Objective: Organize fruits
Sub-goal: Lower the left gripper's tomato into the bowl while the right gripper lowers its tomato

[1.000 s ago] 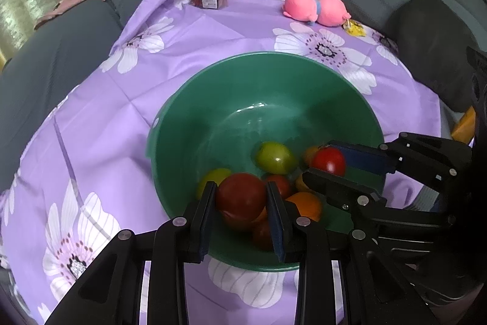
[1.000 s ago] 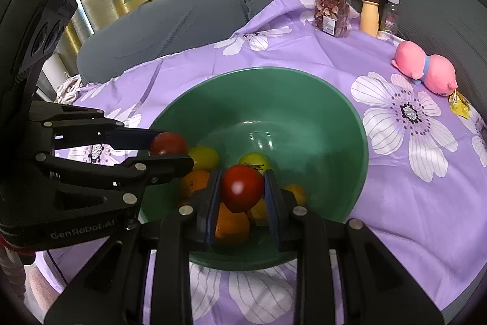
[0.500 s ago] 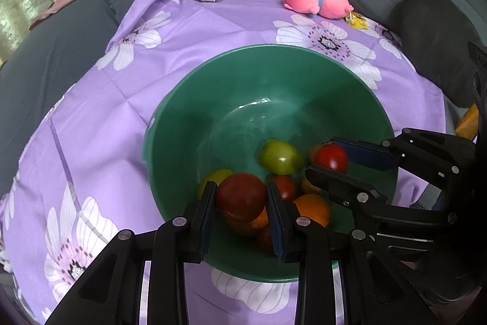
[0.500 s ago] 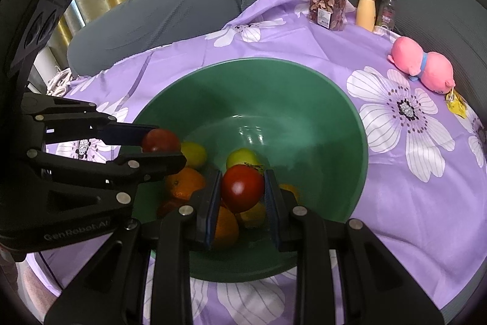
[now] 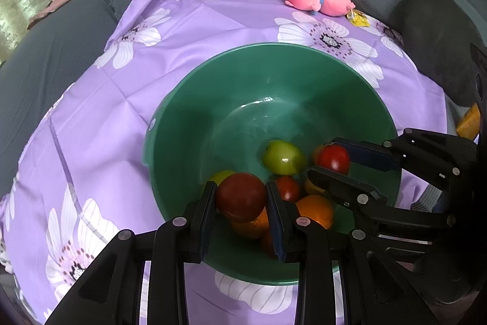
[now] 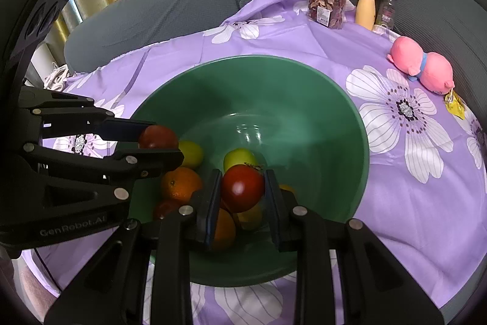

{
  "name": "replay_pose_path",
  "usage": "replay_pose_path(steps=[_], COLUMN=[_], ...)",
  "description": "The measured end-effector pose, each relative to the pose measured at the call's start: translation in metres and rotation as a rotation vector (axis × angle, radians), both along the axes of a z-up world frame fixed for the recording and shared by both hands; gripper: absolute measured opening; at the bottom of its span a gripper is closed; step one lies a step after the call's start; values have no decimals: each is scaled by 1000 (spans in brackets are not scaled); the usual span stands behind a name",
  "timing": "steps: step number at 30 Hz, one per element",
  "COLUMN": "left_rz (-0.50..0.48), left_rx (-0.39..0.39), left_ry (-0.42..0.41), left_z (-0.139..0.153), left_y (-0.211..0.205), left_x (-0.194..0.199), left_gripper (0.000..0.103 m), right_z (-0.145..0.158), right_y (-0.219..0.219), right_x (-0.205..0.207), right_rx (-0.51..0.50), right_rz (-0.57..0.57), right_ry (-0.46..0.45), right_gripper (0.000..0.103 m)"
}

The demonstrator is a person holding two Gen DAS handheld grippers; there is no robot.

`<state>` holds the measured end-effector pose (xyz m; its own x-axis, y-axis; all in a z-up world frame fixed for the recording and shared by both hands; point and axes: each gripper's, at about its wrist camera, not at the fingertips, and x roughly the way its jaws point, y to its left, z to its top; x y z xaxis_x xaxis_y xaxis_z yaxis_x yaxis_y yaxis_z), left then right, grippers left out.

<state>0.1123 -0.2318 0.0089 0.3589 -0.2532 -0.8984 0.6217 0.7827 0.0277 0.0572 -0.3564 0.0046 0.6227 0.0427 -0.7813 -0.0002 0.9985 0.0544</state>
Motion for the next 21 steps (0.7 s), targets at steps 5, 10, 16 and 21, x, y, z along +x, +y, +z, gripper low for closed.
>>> replay_pose_path(steps=[5,10,16,21], left_rz=[2,1,1,1], left_rx=[4,10,19,23], left_ry=[5,12,20,22], left_z=[-2,-3,-5,-6], left_y=[0,-1,-2,-2], left_x=[1,1,2,2], left_gripper=[32,32,32,32], right_z=[-1,-1,-1,-1], right_y=[0,0,1,1], right_x=[1,1,1,1], right_rx=[-4,-3,-5,-5], right_rz=[-2,-1,0,0], right_ry=[4,5,7,8], right_gripper=[28,28,28,28])
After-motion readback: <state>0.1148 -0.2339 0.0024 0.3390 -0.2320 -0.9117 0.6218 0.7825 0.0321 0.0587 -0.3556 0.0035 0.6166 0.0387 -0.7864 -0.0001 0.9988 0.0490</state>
